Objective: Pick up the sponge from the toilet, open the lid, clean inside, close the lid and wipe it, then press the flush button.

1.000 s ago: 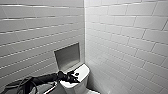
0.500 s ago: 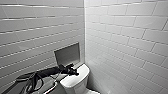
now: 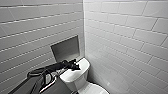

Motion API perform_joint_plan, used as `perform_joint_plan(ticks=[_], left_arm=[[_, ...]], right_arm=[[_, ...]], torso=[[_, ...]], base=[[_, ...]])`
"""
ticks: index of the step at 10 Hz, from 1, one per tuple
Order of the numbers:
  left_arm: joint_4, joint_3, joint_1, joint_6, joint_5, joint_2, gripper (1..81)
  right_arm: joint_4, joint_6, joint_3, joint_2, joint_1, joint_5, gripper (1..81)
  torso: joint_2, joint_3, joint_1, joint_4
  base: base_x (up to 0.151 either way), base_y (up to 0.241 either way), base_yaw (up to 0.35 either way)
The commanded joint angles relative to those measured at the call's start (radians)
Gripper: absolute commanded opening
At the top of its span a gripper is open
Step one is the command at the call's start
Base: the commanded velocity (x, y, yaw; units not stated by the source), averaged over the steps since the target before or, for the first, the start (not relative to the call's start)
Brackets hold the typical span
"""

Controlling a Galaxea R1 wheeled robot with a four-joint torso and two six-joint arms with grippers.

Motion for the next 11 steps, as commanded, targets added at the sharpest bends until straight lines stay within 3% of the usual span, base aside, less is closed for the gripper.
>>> perform_joint_plan(ticks=[1, 5, 6, 9, 10, 11], left_arm=[[-0.021, -0.069, -0.25, -0.006, 0.042, 0.014, 1.0], [0.064, -0.192, -0.269, -0.006, 0.04, 0.046, 1.0], [0.082, -0.232, -0.27, -0.006, 0.04, 0.061, 1.0], [0.094, -0.251, -0.269, -0.006, 0.037, 0.069, 1.0], [0.094, -0.251, -0.27, -0.006, 0.036, 0.071, 1.0], [0.094, -0.251, -0.27, -0.006, 0.034, 0.071, 1.0]], right_arm=[[-0.02, -0.006, 0.016, 0.021, -0.02, -0.075, 1.0], [-0.018, -0.021, 0.019, 0.022, -0.026, -0.074, 1.0], [-0.018, -0.021, 0.019, 0.024, -0.026, -0.075, 1.0], [-0.02, -0.023, 0.021, 0.024, -0.026, -0.075, 1.0], [-0.02, -0.023, 0.021, 0.024, -0.026, -0.075, 1.0], [-0.02, -0.023, 0.021, 0.025, -0.026, -0.075, 1.0]], torso=[[0.0, 0.0, 0.0, 0.0], [0.0, -0.01, 0.0, 0.0], [0.0, -0.036, 0.0, 0.0], [0.0, -0.08, 0.0, 0.0], [0.001, -0.058, 0.001, 0.0], [0.001, -0.07, 0.001, 0.0]], base=[[0.0, 0.0, 0.0], [0.0, 0.0, 0.0], [0.0, 0.0, 0.0], [0.0, 0.0, 0.0], [0.0, 0.0, 0.0], [0.0, 0.0, 0.0]])
